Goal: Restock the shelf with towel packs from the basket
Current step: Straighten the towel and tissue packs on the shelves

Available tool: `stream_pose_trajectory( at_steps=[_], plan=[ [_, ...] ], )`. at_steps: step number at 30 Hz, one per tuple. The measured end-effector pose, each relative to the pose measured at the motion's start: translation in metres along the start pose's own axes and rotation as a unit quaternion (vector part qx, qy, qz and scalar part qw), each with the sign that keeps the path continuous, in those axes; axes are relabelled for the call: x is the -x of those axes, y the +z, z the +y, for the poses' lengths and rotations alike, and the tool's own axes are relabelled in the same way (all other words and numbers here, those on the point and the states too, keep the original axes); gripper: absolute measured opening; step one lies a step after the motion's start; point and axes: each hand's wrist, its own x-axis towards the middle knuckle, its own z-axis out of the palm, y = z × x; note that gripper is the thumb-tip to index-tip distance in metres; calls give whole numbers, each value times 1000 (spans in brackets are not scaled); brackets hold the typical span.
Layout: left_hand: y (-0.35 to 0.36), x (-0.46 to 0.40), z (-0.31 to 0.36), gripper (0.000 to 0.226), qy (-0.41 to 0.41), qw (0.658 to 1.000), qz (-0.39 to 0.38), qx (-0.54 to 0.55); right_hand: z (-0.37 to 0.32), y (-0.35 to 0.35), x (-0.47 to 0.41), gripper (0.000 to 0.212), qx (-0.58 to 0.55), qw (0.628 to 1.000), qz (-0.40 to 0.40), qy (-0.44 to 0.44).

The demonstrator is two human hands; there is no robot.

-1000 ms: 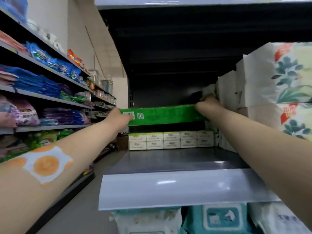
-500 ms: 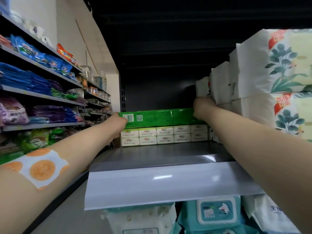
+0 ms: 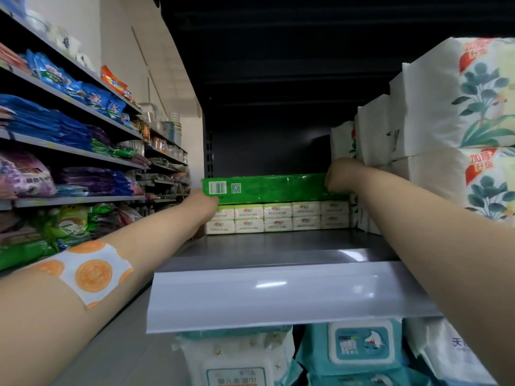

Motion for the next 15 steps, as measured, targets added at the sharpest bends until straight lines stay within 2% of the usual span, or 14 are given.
stream_pose_trajectory(
  at_steps=[4,6,8,9,12,15],
  plan=[
    [-7,16,5,64,10,993,-22,-117,-1,-3,4,14,-78,997,-8,-7],
    [-15,29,10,51,22,991,-40,-128,-2,-6,8,24,-92,996,-6,-5],
    [-26,47,18,13,28,986,-28,-162,-6,-11,13,35,-82,997,-1,0],
    [-31,55,20,15,33,983,-30,-180,-10,-14,17,37,-75,997,21,-6],
    [-53,75,15,61,58,968,-31,-242,-22,-31,33,41,-141,987,72,-34],
    [-81,100,4,66,87,959,-19,-270,-33,-52,50,38,-221,966,90,-95]
  ],
)
